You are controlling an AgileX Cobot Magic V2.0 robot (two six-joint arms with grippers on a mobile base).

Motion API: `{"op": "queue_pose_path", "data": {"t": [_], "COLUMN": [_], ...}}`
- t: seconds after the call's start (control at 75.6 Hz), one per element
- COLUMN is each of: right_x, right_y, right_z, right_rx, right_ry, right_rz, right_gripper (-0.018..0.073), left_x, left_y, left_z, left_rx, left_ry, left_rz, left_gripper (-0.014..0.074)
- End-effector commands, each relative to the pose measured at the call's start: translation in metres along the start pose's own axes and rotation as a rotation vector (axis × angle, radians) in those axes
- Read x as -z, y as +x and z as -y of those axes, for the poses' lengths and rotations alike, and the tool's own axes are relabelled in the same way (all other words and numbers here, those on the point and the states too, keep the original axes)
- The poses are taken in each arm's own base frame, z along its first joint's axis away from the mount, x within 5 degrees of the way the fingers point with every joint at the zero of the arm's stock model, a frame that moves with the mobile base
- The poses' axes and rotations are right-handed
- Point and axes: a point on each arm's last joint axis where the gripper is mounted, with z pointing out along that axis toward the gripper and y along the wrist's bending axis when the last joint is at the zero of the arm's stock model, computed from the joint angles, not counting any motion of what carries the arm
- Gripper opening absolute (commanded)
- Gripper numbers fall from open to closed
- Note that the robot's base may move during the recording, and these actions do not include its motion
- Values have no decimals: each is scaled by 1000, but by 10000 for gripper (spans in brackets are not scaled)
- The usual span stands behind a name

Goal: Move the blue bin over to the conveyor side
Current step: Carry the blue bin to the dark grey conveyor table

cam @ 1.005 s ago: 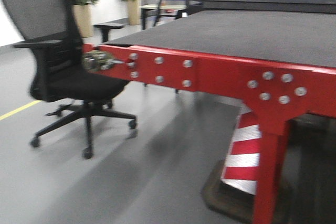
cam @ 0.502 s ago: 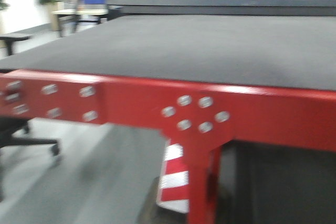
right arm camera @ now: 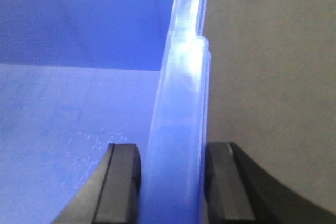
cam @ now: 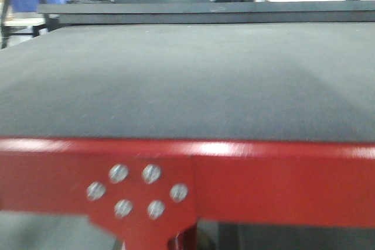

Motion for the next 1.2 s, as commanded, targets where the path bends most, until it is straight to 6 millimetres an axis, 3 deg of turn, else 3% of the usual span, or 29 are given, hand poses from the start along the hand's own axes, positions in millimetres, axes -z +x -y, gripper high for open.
{"op": "queue_pose_path", "data": {"t": [0.0,0.661,1.19], "right_x": [16,16,16], "right_y": [-14,-14,-14], "right_z": [4,4,4], "right_rx": [48,48,48], "right_ry": [46,46,46], "right_rz": [165,172,172], "right_gripper": [-76,-76,-76], "left_x": [13,17,18], "left_y": [-9,-27,-27], "left_z": [-3,0,0], "left_rx": [-19,-23,-23], "left_ry": [-19,10,11], "left_rz": [135,337,342], "left_gripper": [-16,-16,-16]}}
